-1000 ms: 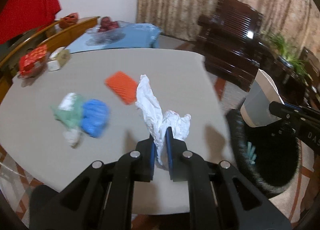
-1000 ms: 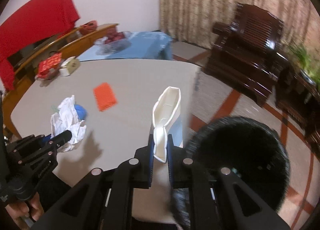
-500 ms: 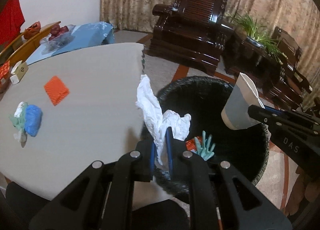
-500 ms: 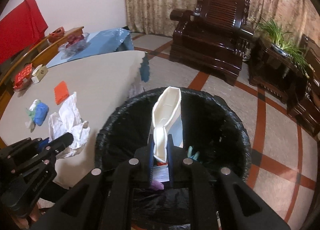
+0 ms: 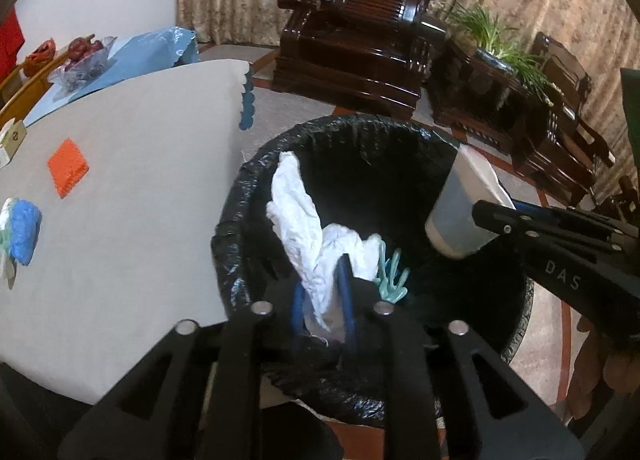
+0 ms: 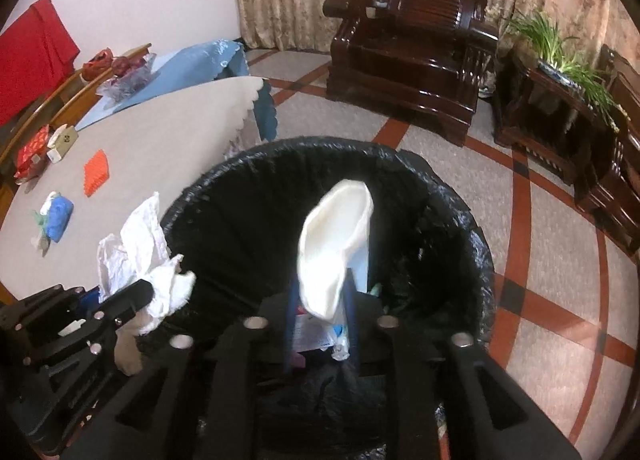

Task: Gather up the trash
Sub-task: 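Open both tools to drop the tissue and cup into the bin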

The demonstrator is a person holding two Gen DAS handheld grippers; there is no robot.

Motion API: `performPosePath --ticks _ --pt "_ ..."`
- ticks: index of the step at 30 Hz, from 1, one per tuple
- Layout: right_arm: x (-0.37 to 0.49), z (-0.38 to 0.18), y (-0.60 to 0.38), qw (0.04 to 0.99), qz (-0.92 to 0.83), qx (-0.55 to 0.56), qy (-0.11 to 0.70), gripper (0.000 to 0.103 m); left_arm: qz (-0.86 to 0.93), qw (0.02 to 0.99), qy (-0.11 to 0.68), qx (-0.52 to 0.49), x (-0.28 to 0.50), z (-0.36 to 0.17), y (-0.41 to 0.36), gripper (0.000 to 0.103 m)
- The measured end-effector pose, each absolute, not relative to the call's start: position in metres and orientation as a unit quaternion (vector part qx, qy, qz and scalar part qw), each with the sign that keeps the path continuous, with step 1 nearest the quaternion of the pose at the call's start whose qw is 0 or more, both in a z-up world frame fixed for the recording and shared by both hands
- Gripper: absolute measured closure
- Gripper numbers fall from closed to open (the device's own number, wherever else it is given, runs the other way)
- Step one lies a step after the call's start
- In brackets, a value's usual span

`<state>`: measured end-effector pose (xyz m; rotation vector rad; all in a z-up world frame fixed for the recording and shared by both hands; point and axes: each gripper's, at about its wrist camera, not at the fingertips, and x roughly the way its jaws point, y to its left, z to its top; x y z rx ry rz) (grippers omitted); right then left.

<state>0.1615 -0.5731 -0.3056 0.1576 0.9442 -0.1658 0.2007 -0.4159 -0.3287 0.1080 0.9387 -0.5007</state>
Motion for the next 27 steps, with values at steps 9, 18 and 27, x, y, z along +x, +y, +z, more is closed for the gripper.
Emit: performPosePath --ticks 9,18,27 --pt "0.151 -0.305 -0.573 0.887 -0.082 0.082 0.448 0.076 -0.229 0.867 0.438 0.063 0.198 -0.325 -0.408 0.055" --pt "0.149 -0.288 -0.562 0.893 -0.080 0.076 0.436 0.074 -0.212 0.882 0.419 0.052 0.200 -0.306 -0.380 0.046" --pt "0.145 -0.265 -0.540 0.901 -0.075 0.068 0.422 0.067 -0.195 0.899 0.391 0.040 0.195 -0.275 -0.352 0.036"
